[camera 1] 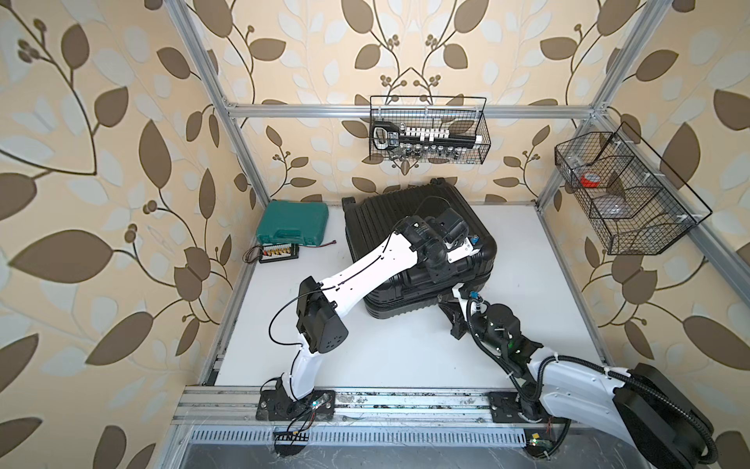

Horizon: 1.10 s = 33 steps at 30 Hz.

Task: Close the suitcase zippers
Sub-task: Adjust the suitcase at the center of the board.

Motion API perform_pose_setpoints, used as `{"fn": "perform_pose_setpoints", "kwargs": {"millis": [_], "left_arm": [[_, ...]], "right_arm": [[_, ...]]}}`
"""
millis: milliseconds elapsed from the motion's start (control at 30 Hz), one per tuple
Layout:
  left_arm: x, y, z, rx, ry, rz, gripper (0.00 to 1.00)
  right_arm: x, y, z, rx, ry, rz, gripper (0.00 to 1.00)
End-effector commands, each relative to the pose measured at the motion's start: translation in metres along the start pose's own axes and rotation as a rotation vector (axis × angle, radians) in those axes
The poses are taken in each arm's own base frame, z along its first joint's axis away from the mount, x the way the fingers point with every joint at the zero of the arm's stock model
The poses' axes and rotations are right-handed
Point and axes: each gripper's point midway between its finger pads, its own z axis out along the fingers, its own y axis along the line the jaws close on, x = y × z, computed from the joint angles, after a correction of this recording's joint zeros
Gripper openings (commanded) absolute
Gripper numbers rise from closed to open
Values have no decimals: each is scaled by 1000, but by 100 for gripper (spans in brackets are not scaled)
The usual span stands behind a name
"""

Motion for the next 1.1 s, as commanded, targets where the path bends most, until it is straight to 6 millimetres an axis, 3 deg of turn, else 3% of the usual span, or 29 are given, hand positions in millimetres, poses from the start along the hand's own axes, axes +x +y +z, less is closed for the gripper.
{"fn": "perform_pose_setpoints", "kwargs": {"millis": [0, 433, 1067], "left_arm": [[-62, 49, -46, -200, -264, -96, 9], [-94, 48, -36, -150, -371, -177, 4], [-127, 35, -37, -68, -490, -245, 0]], "right_arm": [[-20, 31, 5, -120, -50, -100, 0], [-22, 86, 14, -204, -30, -189, 0], [-24, 135, 11, -292, -31, -165, 0]]}}
